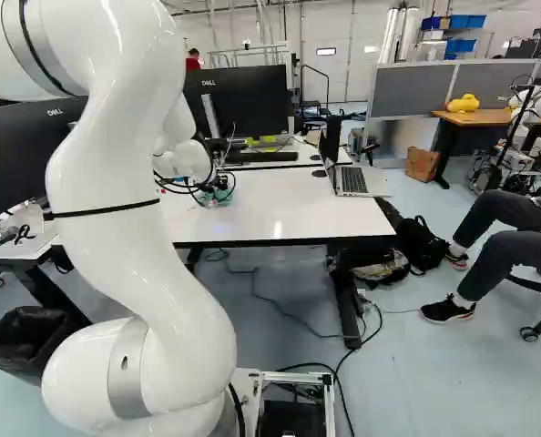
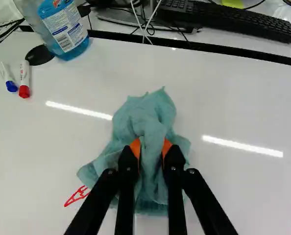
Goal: Clean the table with the green towel
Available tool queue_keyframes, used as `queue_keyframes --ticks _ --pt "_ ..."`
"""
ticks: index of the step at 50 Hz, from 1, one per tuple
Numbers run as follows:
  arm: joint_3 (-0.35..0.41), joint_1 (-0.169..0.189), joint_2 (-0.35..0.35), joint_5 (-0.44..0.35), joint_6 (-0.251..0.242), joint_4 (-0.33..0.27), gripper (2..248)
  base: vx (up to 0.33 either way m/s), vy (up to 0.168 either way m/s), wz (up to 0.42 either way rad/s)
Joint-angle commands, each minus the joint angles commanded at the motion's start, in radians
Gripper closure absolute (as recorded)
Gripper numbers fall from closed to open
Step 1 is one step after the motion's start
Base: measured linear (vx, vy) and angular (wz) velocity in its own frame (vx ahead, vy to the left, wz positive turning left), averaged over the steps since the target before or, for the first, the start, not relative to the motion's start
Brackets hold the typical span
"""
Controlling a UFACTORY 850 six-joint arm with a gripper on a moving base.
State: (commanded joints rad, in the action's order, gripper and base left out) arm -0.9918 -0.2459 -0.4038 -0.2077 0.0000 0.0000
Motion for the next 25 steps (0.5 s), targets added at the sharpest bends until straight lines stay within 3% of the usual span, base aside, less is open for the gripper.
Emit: queue_keyframes --ticks 9,25 --pt "-0.003 -0.006 -0.002 0.0 0.0 0.0 185 0.0 0.0 0.0" --pt "-0.017 -0.047 -0.013 0.0 0.0 0.0 185 0.0 0.0 0.0"
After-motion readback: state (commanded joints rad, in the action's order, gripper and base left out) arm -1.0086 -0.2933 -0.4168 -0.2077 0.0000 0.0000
